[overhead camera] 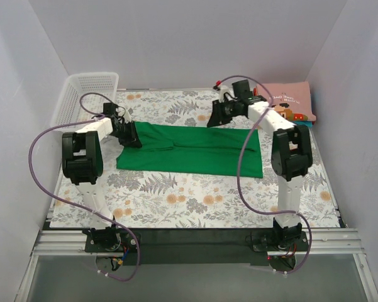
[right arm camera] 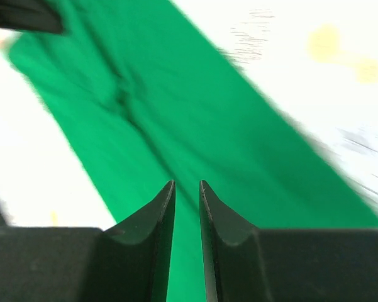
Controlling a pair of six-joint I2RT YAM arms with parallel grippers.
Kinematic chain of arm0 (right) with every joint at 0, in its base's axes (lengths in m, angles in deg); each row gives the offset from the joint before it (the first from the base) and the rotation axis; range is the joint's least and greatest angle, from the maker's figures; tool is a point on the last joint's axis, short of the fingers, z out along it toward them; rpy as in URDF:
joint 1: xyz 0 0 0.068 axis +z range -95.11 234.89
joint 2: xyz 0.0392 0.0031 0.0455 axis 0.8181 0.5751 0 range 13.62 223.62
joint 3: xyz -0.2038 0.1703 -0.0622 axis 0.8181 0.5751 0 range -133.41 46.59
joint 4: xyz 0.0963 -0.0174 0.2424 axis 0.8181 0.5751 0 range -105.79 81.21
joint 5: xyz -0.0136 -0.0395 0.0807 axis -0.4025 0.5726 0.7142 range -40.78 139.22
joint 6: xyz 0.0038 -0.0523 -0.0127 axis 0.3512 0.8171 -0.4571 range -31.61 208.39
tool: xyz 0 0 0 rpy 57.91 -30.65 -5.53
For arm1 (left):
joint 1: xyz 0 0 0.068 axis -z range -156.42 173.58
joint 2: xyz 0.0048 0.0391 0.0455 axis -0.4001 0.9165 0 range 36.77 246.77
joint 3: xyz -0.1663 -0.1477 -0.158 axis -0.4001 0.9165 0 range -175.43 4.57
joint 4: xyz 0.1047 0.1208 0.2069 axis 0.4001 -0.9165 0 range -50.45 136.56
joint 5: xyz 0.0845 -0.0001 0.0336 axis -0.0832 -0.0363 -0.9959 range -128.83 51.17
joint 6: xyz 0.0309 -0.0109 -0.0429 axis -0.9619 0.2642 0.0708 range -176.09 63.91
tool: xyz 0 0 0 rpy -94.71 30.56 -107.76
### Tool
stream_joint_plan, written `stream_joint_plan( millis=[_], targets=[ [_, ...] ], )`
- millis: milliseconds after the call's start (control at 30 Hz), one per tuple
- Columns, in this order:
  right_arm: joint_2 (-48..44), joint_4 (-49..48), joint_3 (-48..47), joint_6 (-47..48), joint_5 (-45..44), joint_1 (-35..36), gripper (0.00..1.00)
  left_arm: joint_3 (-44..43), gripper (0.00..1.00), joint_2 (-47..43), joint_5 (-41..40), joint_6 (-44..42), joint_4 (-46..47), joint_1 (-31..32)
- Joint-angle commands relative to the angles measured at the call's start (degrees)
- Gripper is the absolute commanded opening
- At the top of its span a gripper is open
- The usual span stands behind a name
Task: Fold and stack the t-shirts
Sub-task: Fold the tshirt
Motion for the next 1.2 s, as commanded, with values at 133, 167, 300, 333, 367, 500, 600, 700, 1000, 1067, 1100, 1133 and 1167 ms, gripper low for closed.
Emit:
stream_joint_plan(
  millis=[133,167,300,333,367,500,600,700,1000,1067,1100,1133,1167],
  targets=[
    [-6.25,15.46,6.76,23.75,-22.52,-5.35,0.24,-12.07,0.18,1.09,-10.17,-3.83,1.45,1.86],
    [-5.98,15.91,6.94,24.38,-23.77,-5.62,0.23,-12.26,0.18,-0.40,-10.35,-3.74,1.36,1.86],
    [-3.70,17.05,7.73,26.14,-30.09,-5.71,0.18,-9.46,0.16,-5.49,-10.00,-3.04,1.27,4.15],
    [-2.74,17.58,8.25,26.41,-31.33,-5.62,0.17,-8.40,0.16,-6.38,-10.08,-3.03,1.18,4.41],
    [-2.38,18.02,8.52,26.93,-33.78,-5.62,0.15,-6.57,0.16,-7.43,-10.43,-2.95,1.18,4.94],
    [-2.55,19.43,12.03,28.08,-37.22,-5.71,0.09,-3.13,0.10,-10.86,-9.47,-2.25,-0.13,5.38],
    [-4.31,19.60,16.94,29.04,-40.12,-5.36,0.07,-0.32,0.08,-12.45,-9.21,-1.37,-0.23,5.56],
    [-6.33,20.39,21.85,29.48,-40.75,-5.01,0.04,2.06,0.09,-14.30,-8.59,-1.28,-0.49,6.52],
    [-12.04,24.96,34.00,30.98,-30.65,4.39,0.02,3.39,0.00,-5.10,-17.37,2.42,0.12,10.65],
    [-12.83,26.10,36.55,31.42,-26.54,6.50,0.02,1.64,0.00,-2.97,-19.92,1.45,0.73,11.96],
    [-13.18,26.28,37.34,31.68,-25.64,8.69,0.02,1.10,0.00,-1.22,-21.84,0.32,1.26,12.15],
    [-13.62,26.46,38.04,31.86,-24.93,9.75,0.02,0.40,0.00,0.01,-22.47,-0.04,1.96,12.23],
    [-13.89,26.72,39.44,32.12,-23.10,11.85,0.02,-1.69,0.00,1.24,-23.09,-0.48,2.14,12.24]
  ],
)
